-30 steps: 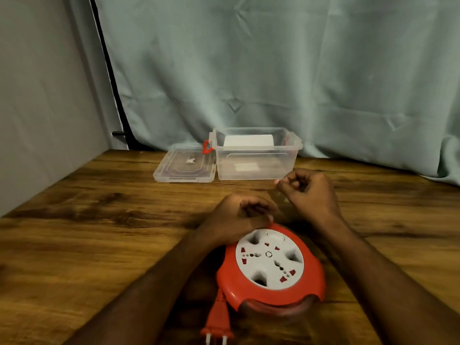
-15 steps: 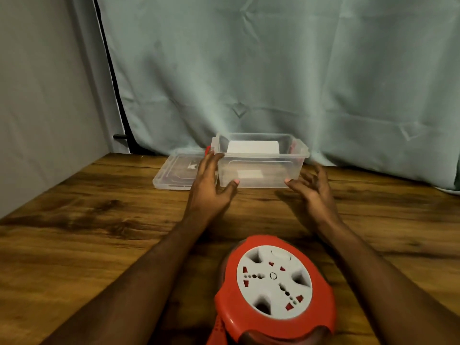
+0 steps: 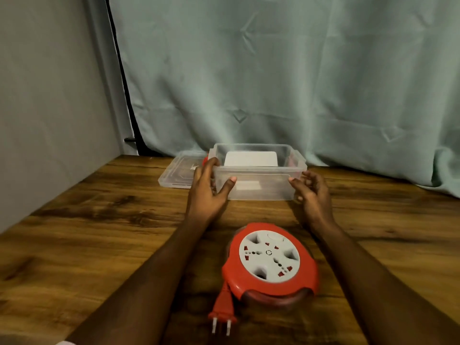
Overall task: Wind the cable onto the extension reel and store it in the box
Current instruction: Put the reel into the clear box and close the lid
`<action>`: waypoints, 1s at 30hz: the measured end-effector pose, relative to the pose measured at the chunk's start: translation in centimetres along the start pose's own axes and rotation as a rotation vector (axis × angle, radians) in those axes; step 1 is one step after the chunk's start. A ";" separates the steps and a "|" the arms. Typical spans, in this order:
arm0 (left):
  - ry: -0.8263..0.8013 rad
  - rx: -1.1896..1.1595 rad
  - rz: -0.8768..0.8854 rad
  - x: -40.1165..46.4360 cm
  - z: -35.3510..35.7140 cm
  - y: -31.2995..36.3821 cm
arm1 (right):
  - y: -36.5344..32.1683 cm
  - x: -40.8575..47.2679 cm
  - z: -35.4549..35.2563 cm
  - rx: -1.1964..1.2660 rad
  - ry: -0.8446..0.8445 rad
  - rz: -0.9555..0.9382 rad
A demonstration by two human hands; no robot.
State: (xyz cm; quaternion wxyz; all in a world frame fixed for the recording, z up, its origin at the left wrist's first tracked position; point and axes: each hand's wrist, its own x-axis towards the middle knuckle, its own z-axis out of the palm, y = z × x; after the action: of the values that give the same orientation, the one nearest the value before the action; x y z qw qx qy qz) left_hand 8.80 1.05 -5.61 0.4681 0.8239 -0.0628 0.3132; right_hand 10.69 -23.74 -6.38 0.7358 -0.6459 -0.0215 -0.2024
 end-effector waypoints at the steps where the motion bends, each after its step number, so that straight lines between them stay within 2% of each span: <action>1: -0.015 0.011 -0.015 -0.4 -0.2 0.2 | -0.3 -0.9 0.1 -0.067 0.030 -0.012; 6: -0.197 -0.002 -0.038 -3.5 -2.2 0.8 | -1.9 -6.2 -0.3 -0.239 0.100 0.010; 12: -0.116 0.035 -0.002 -6.9 -4.2 1.4 | -4.4 -10.6 -1.0 -0.337 0.080 0.079; 15: -0.103 0.061 0.010 -7.2 -4.2 1.8 | -5.7 -12.5 -1.6 -0.542 0.093 0.117; 17: -0.105 0.089 0.027 -7.4 -4.1 2.0 | -7.0 -13.6 -2.0 -0.807 -0.011 0.139; 20: -0.105 0.105 0.042 -7.6 -3.9 2.1 | -8.3 -13.8 -1.8 -1.089 -0.287 0.216; 22: -0.107 0.112 0.034 -7.6 -3.9 2.2 | -8.9 -13.4 -1.6 -1.065 -0.395 0.290; 24: -0.112 0.122 0.016 -7.6 -4.0 2.2 | -9.2 -12.9 -1.8 -0.893 -0.440 0.386; 28: -0.117 0.119 0.022 -7.7 -4.1 2.3 | -9.6 -12.8 -1.9 -0.573 -0.457 0.506; 30: -0.112 0.121 0.028 -7.7 -4.1 2.5 | -10.0 -12.7 -2.0 -0.554 -0.434 0.480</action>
State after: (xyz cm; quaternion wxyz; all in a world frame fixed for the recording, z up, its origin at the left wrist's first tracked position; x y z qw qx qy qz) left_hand -0.21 1.58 -6.75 0.4086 0.8660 -0.0812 0.2766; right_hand -4.70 -23.03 -1.02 0.5390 -0.8336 0.0301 0.1172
